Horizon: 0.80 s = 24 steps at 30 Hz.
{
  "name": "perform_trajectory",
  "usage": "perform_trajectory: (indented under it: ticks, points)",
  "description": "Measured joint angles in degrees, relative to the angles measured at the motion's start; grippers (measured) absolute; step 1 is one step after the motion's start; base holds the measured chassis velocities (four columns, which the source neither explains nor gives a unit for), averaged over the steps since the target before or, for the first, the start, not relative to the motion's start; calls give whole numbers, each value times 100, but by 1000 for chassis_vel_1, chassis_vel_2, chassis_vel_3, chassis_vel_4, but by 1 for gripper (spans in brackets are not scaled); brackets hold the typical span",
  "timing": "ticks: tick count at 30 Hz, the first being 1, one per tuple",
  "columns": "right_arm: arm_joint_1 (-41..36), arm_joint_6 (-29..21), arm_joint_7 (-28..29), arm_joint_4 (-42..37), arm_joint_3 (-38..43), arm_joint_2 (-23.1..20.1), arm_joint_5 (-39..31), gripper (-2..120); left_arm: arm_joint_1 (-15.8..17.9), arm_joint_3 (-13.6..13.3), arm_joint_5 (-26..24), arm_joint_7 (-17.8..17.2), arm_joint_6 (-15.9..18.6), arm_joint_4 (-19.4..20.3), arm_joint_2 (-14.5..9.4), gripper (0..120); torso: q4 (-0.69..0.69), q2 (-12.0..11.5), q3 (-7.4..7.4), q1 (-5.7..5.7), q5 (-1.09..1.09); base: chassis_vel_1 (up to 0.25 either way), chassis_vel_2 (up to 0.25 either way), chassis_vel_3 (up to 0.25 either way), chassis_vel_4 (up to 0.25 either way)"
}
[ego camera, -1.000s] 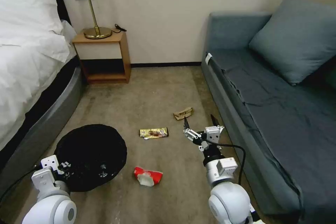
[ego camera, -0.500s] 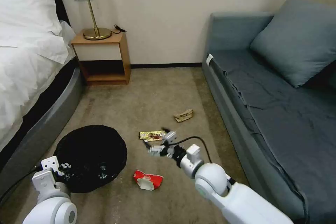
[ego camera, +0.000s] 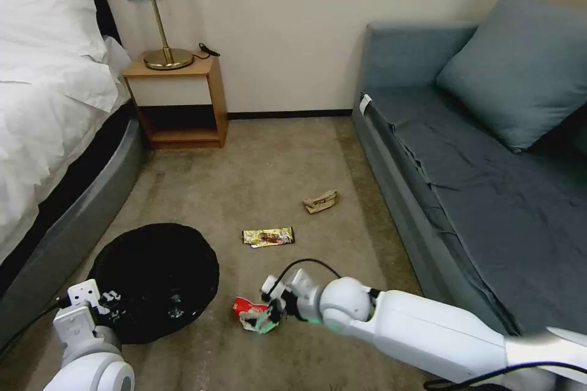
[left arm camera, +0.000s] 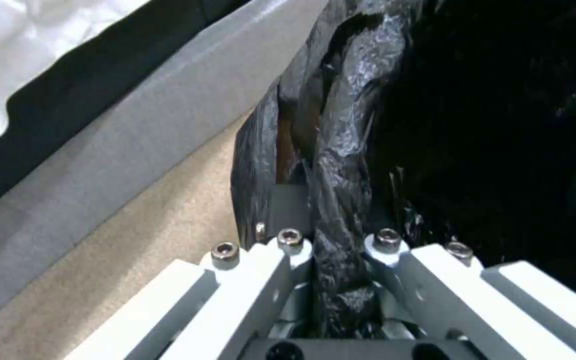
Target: Pick up the trash bin, then pick up the garbage on the floor and place it into the trash bin.
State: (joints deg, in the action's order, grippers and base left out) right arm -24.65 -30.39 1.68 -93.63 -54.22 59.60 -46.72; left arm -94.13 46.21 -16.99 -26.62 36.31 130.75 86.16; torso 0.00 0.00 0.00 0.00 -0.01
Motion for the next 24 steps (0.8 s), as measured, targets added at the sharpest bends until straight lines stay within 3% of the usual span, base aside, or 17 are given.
perform_trajectory:
  ticks: [8,13,24]
  points:
    - [363,440,109,971,-788,821,85,100,-63,53,-26,-1,-17,74,33,3,1,0,0,0,0,0,0,0,0]
    - [416,667,103,1491,-913,1120,288,100,-86,58,-30,-2,-43,103,54,3,0,0,0,0,1,0,0,0,0]
    - [400,994,-30,2421,-1021,1287,649,100,-116,63,-21,-4,-57,145,60,3,0,0,0,0,1,0,0,0,0]
